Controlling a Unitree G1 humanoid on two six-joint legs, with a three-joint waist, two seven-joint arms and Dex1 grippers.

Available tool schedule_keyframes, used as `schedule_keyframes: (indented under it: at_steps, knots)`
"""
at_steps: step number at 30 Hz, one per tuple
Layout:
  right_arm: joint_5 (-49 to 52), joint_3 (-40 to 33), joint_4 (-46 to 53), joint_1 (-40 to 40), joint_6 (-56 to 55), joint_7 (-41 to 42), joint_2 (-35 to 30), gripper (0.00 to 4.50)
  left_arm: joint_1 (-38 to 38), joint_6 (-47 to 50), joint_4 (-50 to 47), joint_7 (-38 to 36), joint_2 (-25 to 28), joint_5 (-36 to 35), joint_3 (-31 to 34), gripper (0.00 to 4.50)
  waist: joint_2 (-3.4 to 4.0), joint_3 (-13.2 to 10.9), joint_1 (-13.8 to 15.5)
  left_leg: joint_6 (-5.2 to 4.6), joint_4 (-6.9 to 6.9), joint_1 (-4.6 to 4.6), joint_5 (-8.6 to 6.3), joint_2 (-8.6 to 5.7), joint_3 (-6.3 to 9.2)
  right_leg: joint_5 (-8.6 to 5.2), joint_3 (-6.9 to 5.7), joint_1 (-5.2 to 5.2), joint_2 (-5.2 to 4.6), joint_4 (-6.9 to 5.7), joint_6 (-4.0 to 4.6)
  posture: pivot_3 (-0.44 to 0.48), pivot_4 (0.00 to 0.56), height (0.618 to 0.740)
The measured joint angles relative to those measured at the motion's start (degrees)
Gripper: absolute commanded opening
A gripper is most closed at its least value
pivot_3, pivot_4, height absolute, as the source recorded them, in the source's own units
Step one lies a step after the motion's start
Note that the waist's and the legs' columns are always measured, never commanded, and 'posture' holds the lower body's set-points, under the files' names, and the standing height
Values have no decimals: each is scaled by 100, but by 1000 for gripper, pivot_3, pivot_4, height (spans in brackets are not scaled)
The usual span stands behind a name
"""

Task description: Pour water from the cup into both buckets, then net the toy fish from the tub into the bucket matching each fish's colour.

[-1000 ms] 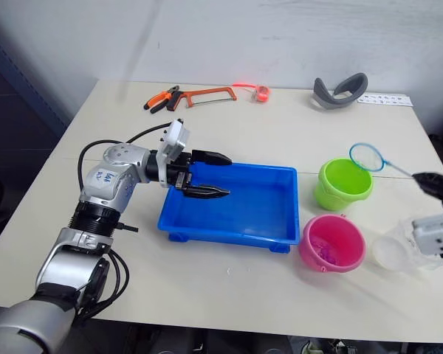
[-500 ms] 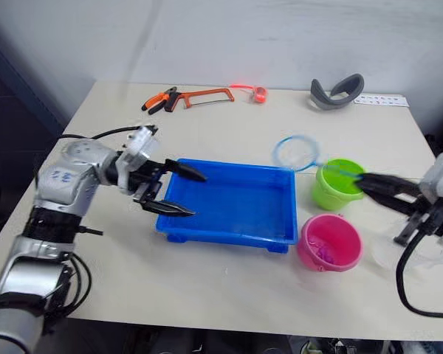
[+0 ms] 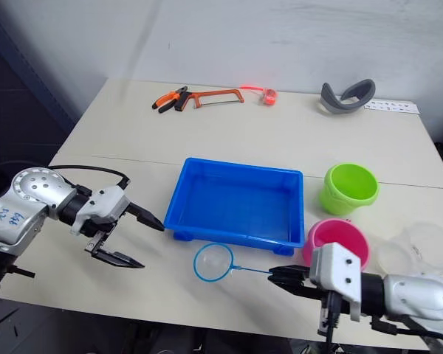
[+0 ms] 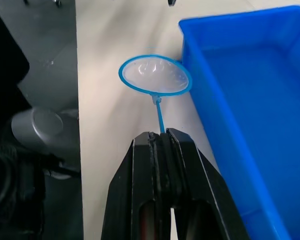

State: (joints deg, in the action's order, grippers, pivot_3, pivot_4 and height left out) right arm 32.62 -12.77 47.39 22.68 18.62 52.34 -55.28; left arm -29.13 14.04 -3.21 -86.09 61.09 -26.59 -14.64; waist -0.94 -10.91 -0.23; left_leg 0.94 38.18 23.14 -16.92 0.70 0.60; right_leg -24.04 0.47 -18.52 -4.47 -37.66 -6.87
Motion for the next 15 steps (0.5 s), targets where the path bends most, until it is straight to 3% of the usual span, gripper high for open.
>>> schedule_keyframes:
  at_steps: [4,6,7,11,15]
  knots:
    - [-1227,928,-540,-118,-664,-24,103,0,86,-103,-31,0,36,62,10,4480,1,-1,-7,1,-3,1,0,-1,-3,-1,0,-7,0,-5,2,0,150,740]
    - [-1683,1171,-822,-207,-950,-70,188,821,88,-98,-31,0,58,62,40,4500,1,-1,-15,1,-4,1,1,0,-3,-1,-2,-7,1,-6,2,0,150,740]
    - [-1850,1270,-955,-269,-1080,-89,220,995,87,-97,-32,0,58,60,56,4500,1,-1,-16,2,-4,0,1,0,-3,-1,-3,-7,1,-6,2,0,150,740]
    - [-2239,1428,-1255,-321,-1473,-96,318,2707,67,-82,31,1,41,60,64,4500,1,-1,0,3,-5,1,2,1,-1,-1,-4,-6,-1,-5,2,0,150,740]
    - [-1739,648,-765,388,-1170,59,292,4351,-23,149,182,1,-54,-38,89,4500,2,-1,10,3,-5,3,2,1,2,-1,-10,-2,-1,-5,2,0,150,740]
